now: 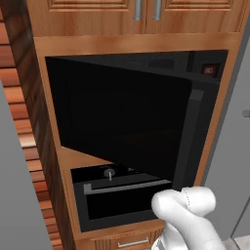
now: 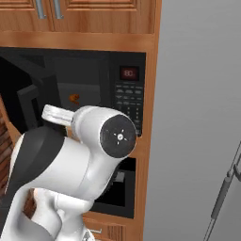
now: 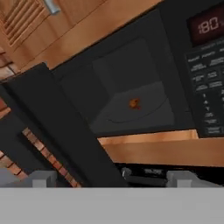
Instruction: Open the microwave door.
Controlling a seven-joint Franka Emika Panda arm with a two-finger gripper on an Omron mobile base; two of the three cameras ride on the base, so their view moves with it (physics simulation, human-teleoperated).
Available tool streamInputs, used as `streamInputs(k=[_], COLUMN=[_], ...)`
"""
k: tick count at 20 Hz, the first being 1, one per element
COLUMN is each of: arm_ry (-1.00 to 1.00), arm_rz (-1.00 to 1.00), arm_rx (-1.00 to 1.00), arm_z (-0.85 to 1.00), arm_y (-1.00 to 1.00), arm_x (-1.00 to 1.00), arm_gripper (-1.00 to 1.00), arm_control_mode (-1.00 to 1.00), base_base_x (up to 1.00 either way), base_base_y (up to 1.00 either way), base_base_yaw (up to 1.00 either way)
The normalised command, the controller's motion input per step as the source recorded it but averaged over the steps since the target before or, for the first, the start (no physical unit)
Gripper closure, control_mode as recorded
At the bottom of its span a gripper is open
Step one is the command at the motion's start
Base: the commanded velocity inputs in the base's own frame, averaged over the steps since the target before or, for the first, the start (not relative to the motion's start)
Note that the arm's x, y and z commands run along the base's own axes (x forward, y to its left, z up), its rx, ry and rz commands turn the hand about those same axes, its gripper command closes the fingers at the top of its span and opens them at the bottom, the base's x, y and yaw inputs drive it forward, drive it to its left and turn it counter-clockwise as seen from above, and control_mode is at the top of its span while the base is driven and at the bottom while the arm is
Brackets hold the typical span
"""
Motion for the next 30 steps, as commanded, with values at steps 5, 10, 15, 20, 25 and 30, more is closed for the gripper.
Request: streamInputs(k=[5,10,15,20,25,30], arm_ry=[0.23,0.21,0.14,0.10,0.09,0.10], arm_rz=[0.02,0.00,0.01,0.01,0.02,0.03], arm_rx=[0.35,0.28,0.11,0.03,0.00,0.00], arm_z=[-0.40,-0.32,-0.01,-0.02,-0.01,-0.02], arm_y=[0.06,0.05,0.00,0.08,0.23,0.31], arm_x=[0.22,0.46,0.50,0.46,0.34,0.30], arm_gripper=[-1.00,-1.00,-1.00,-1.00,-1.00,-1.00], arm_control_mode=[-1.00,-1.00,-1.00,-1.00,-1.00,-1.00], base_base_x=[0.00,0.00,0.00,0.00,0.00,0.00], base_base_y=[0.00,0.00,0.00,0.00,0.00,0.00], base_base_yaw=[0.00,0.00,0.00,0.00,0.00,0.00])
